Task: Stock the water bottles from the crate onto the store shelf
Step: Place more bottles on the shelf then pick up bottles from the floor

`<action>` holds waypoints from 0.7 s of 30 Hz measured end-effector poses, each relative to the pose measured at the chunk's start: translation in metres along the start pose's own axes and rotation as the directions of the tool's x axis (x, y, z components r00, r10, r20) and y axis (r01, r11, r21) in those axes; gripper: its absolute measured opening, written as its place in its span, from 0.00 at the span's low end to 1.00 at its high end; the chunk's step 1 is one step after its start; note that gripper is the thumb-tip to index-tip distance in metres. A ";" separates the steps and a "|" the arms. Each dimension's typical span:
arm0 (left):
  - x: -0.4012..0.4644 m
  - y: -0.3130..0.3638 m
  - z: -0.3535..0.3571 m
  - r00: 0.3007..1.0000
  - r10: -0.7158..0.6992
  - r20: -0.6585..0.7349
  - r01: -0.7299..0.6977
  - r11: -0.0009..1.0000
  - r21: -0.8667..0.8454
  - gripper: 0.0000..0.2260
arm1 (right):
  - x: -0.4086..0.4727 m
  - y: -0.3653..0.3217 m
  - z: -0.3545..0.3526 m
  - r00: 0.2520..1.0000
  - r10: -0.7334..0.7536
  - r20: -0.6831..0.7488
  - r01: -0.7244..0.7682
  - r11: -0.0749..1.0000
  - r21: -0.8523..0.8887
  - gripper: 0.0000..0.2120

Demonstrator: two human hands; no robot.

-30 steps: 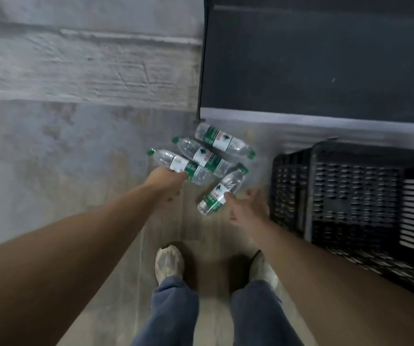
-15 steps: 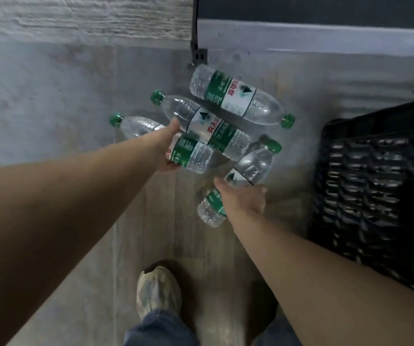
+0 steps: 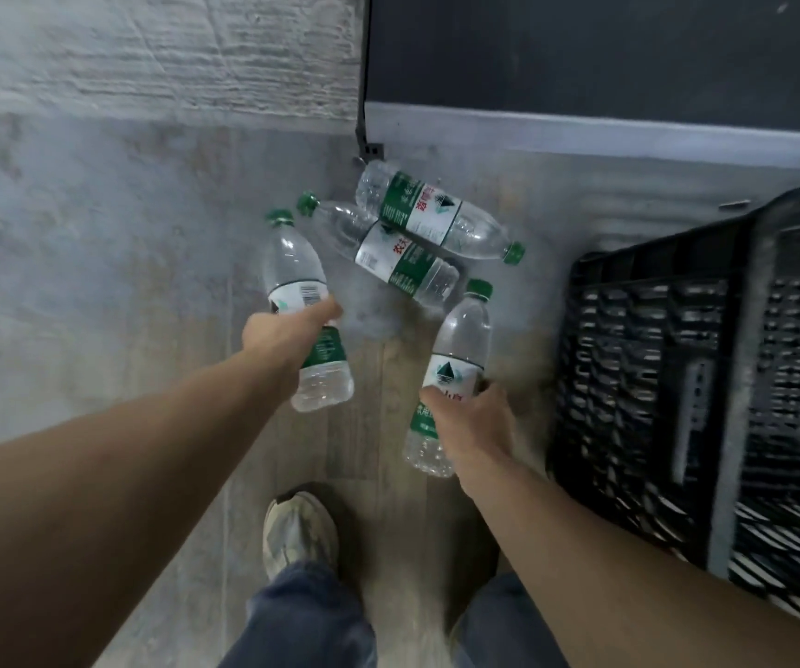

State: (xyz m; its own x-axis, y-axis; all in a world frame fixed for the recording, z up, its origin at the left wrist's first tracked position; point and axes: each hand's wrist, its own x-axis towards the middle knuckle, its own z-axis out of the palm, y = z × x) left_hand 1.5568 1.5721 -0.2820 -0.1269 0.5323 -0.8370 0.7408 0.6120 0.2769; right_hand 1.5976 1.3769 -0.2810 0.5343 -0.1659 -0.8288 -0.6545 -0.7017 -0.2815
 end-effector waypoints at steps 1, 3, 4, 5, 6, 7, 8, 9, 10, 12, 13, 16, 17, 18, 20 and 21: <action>-0.012 0.000 -0.005 1.000 -0.009 0.019 0.008 0.999 0.033 0.31 | -0.008 -0.003 -0.008 1.000 -0.010 0.012 0.010 1.000 0.005 0.27; -0.037 0.002 -0.014 0.996 -0.023 0.089 0.015 0.996 0.093 0.29 | -0.026 -0.010 -0.024 0.999 -0.026 0.047 0.025 0.999 0.032 0.25; -0.051 0.003 -0.018 0.992 -0.030 0.125 0.016 0.993 0.113 0.29 | -0.036 -0.015 -0.033 0.997 -0.038 0.066 0.034 0.998 0.050 0.24; -0.064 0.006 -0.022 0.987 -0.034 0.155 0.014 0.992 0.127 0.29 | -0.045 -0.019 -0.042 0.995 -0.053 0.089 0.048 0.997 0.064 0.23; -0.078 0.007 -0.025 0.984 -0.034 0.177 0.008 0.990 0.142 0.30 | -0.055 -0.023 -0.050 0.991 -0.069 0.115 0.062 0.996 0.069 0.23; -0.093 0.009 -0.028 0.981 -0.027 0.192 -0.005 0.986 0.167 0.30 | -0.064 -0.027 -0.059 0.986 -0.083 0.142 0.073 0.995 0.072 0.23; -0.108 0.010 -0.031 0.979 -0.013 0.204 -0.028 0.980 0.197 0.30 | -0.073 -0.031 -0.067 0.982 -0.097 0.164 0.085 0.993 0.080 0.24; -0.123 0.012 -0.033 0.977 0.011 0.214 -0.060 0.972 0.226 0.29 | -0.083 -0.036 -0.075 0.977 -0.115 0.178 0.101 0.991 0.087 0.24; -0.137 0.013 -0.035 0.974 0.045 0.224 -0.102 0.963 0.250 0.26 | -0.092 -0.041 -0.083 0.973 -0.138 0.183 0.124 0.988 0.089 0.25; -0.164 0.018 -0.039 0.961 0.124 0.249 -0.195 0.937 0.289 0.21 | -0.112 -0.051 -0.099 0.964 -0.191 0.187 0.179 0.981 0.081 0.25; -0.178 0.021 -0.041 0.952 0.156 0.265 -0.235 0.924 0.300 0.20 | -0.122 -0.056 -0.108 0.958 -0.215 0.189 0.203 0.976 0.077 0.25; -0.221 0.031 -0.050 0.914 0.220 0.342 -0.321 0.906 0.275 0.18 | -0.151 -0.069 -0.138 0.941 -0.267 0.208 0.257 0.964 0.071 0.23; -0.234 0.034 -0.053 0.898 0.238 0.371 -0.345 0.904 0.253 0.18 | -0.160 -0.072 -0.149 0.936 -0.274 0.221 0.265 0.962 0.072 0.22; -0.248 0.037 -0.056 0.883 0.253 0.396 -0.363 0.902 0.235 0.19 | -0.170 -0.075 -0.160 0.930 -0.282 0.235 0.272 0.959 0.074 0.20; -0.275 0.041 -0.063 0.864 0.252 0.436 -0.374 0.901 0.219 0.20 | -0.191 -0.077 -0.181 0.915 -0.319 0.246 0.310 0.948 0.074 0.15; -0.288 0.042 -0.065 0.855 0.250 0.454 -0.375 0.903 0.210 0.20 | -0.200 -0.078 -0.191 0.909 -0.341 0.238 0.334 0.940 0.072 0.13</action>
State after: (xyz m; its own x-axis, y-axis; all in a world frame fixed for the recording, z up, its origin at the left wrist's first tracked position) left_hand 1.5813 1.4829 0.0013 0.3763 0.3424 -0.8609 0.8548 0.2300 0.4651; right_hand 1.6445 1.3325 -0.0007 0.5820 0.2535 -0.7727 -0.4750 -0.6652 -0.5761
